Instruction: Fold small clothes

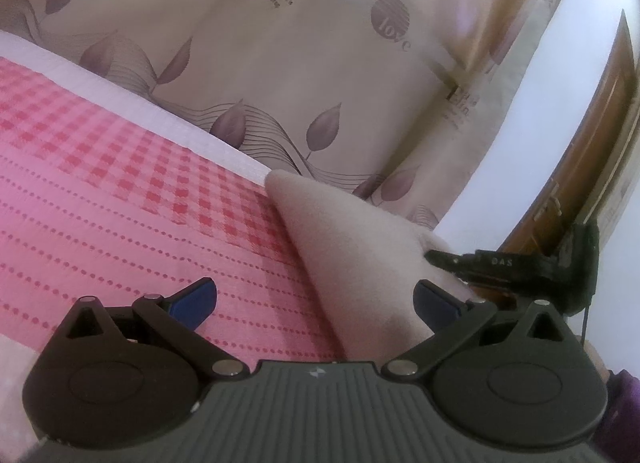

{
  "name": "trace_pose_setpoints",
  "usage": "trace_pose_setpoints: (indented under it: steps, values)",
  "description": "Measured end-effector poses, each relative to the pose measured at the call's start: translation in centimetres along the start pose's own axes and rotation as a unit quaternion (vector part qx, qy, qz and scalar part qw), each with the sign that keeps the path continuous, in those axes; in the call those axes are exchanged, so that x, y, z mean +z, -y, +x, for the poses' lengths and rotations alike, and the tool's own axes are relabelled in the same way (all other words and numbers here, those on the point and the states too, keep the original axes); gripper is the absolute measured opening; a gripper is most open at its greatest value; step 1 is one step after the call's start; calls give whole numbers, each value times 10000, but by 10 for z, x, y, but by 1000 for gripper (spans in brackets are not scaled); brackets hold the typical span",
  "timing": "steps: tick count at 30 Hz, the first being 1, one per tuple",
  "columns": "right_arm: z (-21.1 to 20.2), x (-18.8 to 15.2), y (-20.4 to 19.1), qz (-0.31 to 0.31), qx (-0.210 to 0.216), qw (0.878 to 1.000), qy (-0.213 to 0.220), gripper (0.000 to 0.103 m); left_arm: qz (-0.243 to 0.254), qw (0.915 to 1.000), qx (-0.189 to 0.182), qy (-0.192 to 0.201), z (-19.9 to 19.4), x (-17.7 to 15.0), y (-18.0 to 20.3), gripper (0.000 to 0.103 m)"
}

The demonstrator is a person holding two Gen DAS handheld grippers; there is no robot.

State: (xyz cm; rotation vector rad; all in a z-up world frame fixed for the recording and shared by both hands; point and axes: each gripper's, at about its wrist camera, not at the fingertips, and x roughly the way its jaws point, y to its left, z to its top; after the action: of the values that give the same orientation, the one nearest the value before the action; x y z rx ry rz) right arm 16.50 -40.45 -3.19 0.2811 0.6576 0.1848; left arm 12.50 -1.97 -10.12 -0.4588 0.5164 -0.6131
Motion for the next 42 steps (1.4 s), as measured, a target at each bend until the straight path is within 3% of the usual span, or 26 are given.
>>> trace_pose_setpoints:
  steps: [5,16,18,21,23,27,28,31,35,39,41,42]
  values:
    - [-12,0,21,112,-181,9998,64,15,-37,10000,25,-9,1,0,0,103]
    - [-8,1,44,-304,-540,9975,-341,15,-22,10000,11,21,0,0,1,103]
    - [0,-2,39,-639,-690,9946,-440,15,165,9998,-47,47,-3,-1,6,103]
    - [7,-4,37,-703,-726,9940,-430,15,893,9958,-134,-150,-7,-8,32,103]
    - [6,-4,39,-645,-724,9945,-394,15,1620,9862,37,-331,-8,-20,60,103]
    - [1,-11,42,-617,-653,9958,-157,16,2759,9579,498,-617,7,-44,110,103]
    - [0,-13,45,-525,-605,9967,-93,16,2785,9562,530,-736,14,-47,115,103]
    - [-4,-22,54,-304,-450,9984,126,16,2423,9627,699,-978,38,-48,120,103]
    - [-4,-24,51,-394,-473,9979,192,17,1857,9704,1241,-917,65,-42,116,102]
    - [-4,-23,54,-360,-418,9982,221,17,1907,9549,2034,-1020,83,-43,115,96]
    - [-5,-25,52,-423,-447,9978,245,17,1952,9454,2495,-770,68,-43,108,98]
    - [-5,-26,50,-516,-487,9971,259,18,1767,9478,2562,-702,59,-40,99,98]
